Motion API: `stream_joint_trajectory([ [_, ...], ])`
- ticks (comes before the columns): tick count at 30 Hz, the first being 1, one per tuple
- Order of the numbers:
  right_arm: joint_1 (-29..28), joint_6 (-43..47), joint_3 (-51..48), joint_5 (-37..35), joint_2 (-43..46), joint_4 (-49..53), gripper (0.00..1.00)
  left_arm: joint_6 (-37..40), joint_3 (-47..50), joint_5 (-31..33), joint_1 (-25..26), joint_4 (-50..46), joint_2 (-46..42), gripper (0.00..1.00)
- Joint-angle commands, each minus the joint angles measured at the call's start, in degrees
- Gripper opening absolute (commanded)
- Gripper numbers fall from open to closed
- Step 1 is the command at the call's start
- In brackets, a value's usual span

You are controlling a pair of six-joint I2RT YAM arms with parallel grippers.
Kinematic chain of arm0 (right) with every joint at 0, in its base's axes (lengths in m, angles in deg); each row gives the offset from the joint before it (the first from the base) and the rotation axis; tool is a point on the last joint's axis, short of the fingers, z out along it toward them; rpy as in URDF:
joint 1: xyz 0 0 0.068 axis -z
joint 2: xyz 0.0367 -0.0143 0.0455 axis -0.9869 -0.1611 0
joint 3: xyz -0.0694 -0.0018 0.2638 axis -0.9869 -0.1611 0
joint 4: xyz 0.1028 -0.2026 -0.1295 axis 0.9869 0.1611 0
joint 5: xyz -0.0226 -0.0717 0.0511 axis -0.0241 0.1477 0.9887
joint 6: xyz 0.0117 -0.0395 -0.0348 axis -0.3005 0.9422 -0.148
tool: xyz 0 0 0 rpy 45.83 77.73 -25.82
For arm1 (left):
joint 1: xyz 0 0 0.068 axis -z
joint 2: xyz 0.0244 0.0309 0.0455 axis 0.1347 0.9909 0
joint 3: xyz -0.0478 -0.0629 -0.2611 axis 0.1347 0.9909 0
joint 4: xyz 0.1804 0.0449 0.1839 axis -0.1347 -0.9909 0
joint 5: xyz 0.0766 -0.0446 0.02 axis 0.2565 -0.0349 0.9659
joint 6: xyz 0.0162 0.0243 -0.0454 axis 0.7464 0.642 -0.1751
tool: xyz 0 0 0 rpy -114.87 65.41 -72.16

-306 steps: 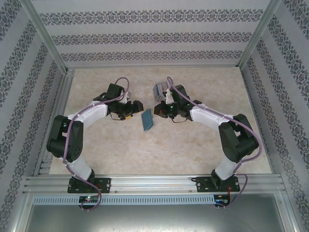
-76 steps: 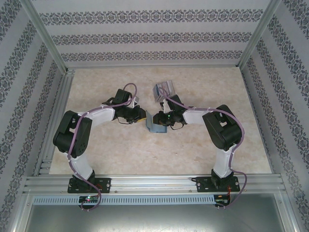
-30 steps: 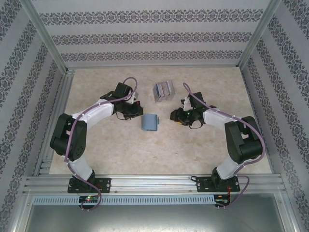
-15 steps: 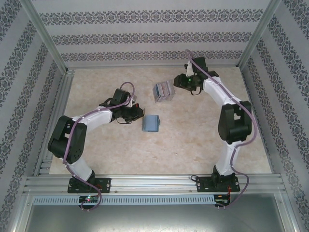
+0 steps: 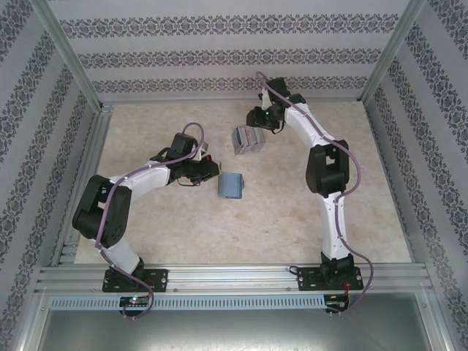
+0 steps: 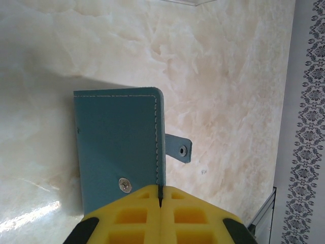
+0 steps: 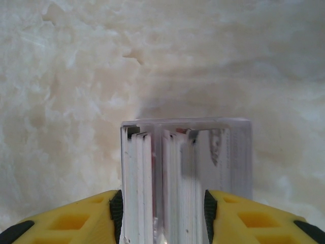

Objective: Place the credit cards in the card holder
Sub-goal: Pick up the credit card from the storage box.

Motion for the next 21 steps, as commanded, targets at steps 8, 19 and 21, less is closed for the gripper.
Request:
stream_joint_trajectory([
  [8,-1.01,2.14,5.36,-6.00,-4.83,6.71,0.50,-0.46,0.63,-1.87,0.64,3.04,-0.99,0.00],
  [19,-2.03,1.92,7.49,-2.99,-6.71,7.45,0.50,-0.59,1.19,-2.14,0.70,3.56,-1.21,0.00],
  [21,-2.02,1.89,7.17,-3.16,-5.87,7.31,0.49,-0.78,1.23,-2.05,0.64,3.49,-1.48,0.00],
])
